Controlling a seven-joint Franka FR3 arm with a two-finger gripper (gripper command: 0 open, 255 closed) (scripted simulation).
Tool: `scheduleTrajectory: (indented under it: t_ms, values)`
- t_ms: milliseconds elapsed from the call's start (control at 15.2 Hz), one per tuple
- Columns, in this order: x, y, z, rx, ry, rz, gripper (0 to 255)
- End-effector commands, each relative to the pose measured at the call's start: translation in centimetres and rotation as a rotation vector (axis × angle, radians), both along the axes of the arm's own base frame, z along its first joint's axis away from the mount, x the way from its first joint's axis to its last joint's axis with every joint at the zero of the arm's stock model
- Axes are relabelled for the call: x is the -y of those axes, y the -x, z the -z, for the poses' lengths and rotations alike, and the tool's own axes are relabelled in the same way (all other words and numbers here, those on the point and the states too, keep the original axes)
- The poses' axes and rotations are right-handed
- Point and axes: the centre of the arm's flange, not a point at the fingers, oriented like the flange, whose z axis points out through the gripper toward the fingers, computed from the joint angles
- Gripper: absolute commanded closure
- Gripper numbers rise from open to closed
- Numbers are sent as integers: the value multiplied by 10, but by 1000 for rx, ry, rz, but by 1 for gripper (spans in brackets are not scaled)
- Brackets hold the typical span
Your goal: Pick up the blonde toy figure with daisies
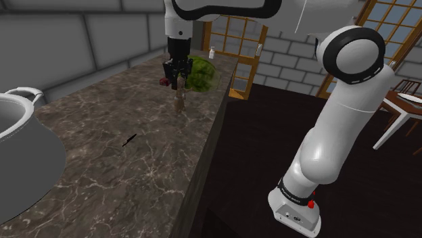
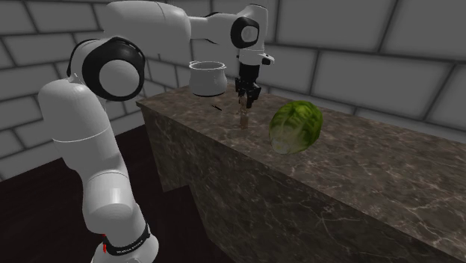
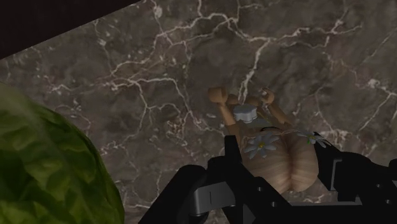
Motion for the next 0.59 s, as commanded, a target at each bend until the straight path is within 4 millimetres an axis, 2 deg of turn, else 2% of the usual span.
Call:
scheduleTrajectory:
  t_ms: [0, 528]
  values:
    - [-1, 0, -4, -3, 0, -1, 255]
    - [-1, 0, -46, -3, 0, -1, 255]
